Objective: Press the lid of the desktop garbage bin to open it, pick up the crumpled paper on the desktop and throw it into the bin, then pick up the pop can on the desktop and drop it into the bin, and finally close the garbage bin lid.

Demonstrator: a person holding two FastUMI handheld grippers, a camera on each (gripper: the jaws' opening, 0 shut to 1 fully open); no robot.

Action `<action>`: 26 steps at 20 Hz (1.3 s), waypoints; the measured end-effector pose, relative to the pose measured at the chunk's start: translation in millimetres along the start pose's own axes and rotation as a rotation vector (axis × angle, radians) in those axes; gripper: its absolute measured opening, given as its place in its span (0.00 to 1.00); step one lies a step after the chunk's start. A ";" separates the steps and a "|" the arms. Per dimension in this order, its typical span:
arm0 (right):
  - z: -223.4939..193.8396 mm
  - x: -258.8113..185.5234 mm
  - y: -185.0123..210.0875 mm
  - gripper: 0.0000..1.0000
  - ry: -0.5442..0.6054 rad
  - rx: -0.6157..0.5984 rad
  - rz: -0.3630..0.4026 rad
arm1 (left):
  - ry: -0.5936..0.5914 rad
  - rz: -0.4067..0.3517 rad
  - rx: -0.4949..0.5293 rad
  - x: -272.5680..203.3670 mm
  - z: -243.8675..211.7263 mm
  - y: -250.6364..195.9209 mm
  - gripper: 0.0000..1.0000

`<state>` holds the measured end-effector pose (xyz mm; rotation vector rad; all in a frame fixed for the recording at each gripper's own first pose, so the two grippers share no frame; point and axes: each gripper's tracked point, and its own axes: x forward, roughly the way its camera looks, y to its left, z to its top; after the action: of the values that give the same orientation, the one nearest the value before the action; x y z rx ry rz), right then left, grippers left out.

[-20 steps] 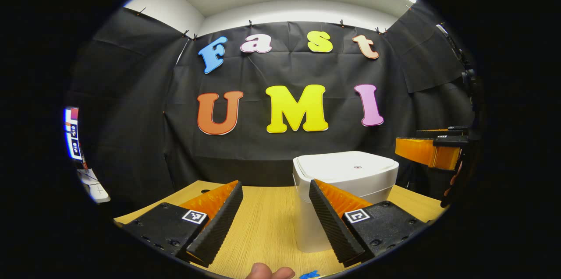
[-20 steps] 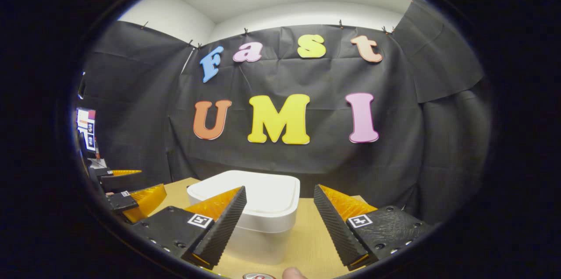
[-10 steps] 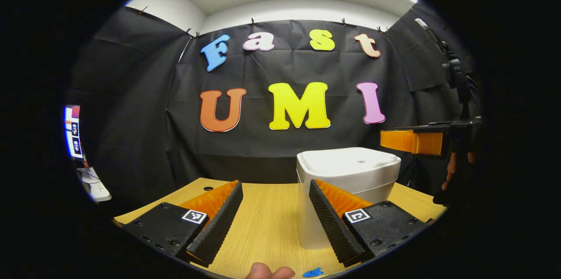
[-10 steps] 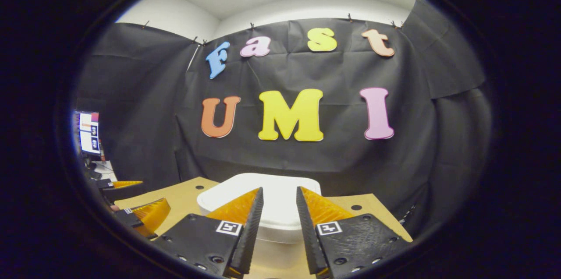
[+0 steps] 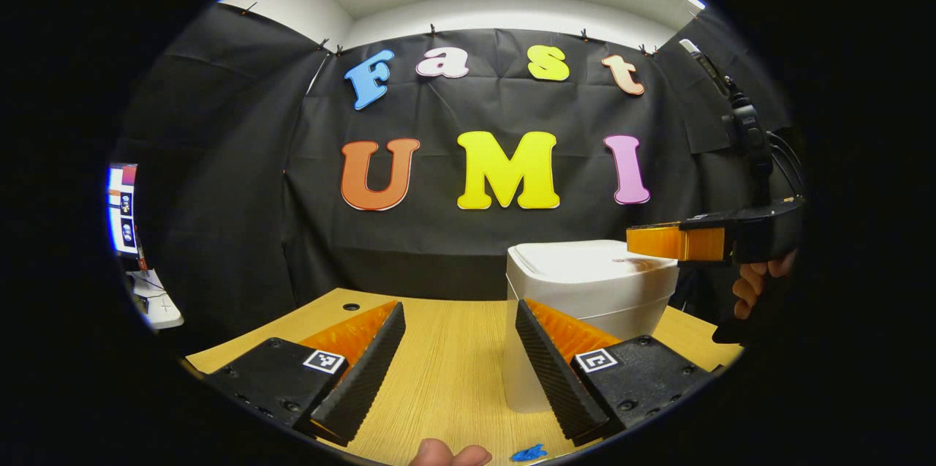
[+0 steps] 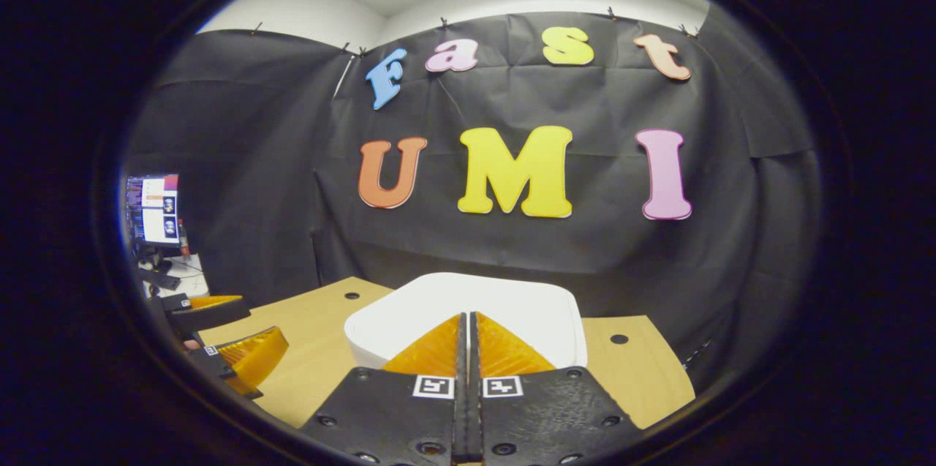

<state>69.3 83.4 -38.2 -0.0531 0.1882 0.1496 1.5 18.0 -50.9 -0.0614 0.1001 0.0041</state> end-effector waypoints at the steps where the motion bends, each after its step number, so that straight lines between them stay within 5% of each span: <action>1: -4.1 4.0 -1.7 0.00 0.011 0.001 0.000 | -0.005 -0.007 -0.001 -0.1 0.7 -1.6 0.98; 9: -18.9 7.5 -1.0 0.01 0.121 0.061 0.109 | -0.006 -0.052 0.008 -1.5 -5.3 -15.0 0.98; 13: 2.9 2.1 -5.6 0.00 0.010 -0.079 0.045 | -0.023 -0.052 -0.025 0.9 -5.3 -19.7 0.98; 16: 16.3 -8.8 0.4 0.02 -0.077 -0.062 0.049 | -0.016 -0.035 -0.032 0.3 -11.3 -18.7 0.98; 17: 20.6 -9.5 -0.6 0.07 -0.095 -0.063 0.046 | -0.014 -0.031 -0.036 0.5 -11.2 -17.9 0.98; 19: 28.0 -12.6 -5.6 0.45 -0.126 -0.080 0.026 | -0.008 -0.026 -0.044 -1.3 -12.6 -17.1 0.98; 20: 31.5 -16.6 -6.6 0.48 -0.143 -0.071 0.025 | -0.013 -0.026 -0.044 -2.2 -11.4 -17.4 0.98; 23: 40.6 -22.7 -4.9 0.86 -0.189 -0.043 0.044 | -0.018 -0.032 -0.052 -1.8 -10.3 -21.6 0.98; 26: 48.1 -31.5 -11.8 0.93 -0.225 -0.016 0.028 | -0.010 -0.034 -0.045 -3.0 -13.8 -25.6 0.98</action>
<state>49.2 70.4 15.5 -0.0495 -0.0372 0.1841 -2.7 -8.4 -62.8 -0.1080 0.0888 -0.0272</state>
